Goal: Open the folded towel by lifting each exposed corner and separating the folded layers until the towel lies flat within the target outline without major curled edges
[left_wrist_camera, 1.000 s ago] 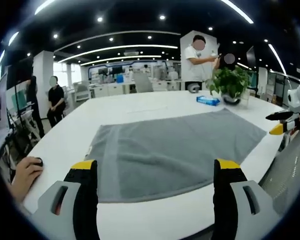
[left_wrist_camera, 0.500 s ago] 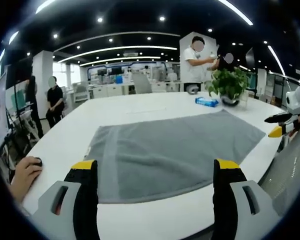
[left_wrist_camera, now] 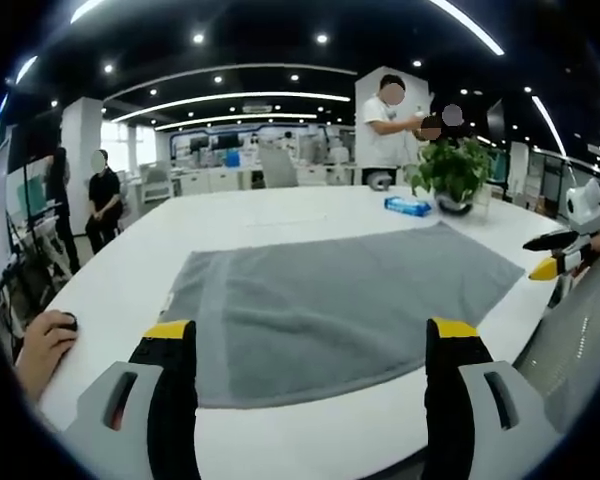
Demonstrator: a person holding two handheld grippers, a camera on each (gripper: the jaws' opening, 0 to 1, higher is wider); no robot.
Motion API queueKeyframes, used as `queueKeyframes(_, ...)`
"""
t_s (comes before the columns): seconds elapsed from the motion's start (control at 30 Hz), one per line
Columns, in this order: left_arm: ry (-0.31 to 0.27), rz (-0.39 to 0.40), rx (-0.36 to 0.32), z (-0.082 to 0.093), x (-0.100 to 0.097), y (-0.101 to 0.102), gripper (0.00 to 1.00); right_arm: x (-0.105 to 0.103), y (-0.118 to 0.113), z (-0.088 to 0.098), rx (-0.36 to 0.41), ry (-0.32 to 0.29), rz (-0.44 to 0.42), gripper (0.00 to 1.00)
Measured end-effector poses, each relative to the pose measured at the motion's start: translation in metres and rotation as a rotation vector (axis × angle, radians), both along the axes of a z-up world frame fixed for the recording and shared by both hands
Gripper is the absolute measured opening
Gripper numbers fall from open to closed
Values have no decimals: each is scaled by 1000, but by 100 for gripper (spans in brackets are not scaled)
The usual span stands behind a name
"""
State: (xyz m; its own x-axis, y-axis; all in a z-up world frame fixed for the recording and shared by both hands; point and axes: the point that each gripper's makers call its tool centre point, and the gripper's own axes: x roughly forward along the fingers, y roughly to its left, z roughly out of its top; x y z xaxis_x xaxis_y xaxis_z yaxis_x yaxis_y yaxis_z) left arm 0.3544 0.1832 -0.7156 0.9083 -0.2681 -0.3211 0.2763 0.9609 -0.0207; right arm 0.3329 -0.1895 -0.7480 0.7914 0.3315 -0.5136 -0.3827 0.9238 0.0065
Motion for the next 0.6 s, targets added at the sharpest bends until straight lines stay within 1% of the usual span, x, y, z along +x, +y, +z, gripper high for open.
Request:
queueKeyframes(0.07,8,-5,-2,-2,-1,-1,95,-1,1,-1,8,10,-2,95)
queueKeyframes(0.17,1,-10,-6,0,0,-2,95,0,-1,-1,10,9,-9,96)
queueKeyframes(0.3,14,-12,3,-3,-1,-2,95,-1,0,-2,12,18,-6,95)
queueKeyframes(0.4,6,-11,-7,-1,0,-2,95,0,0,-2,7,16,-6,95)
queueKeyframes(0.5,14,-12,7,-3,0,-1,95,0,0,-2,9,19,-8,95)
queueKeyframes(0.6,15,-17,7,-3,-1,-1,95,-1,1,-2,15,19,-7,95)
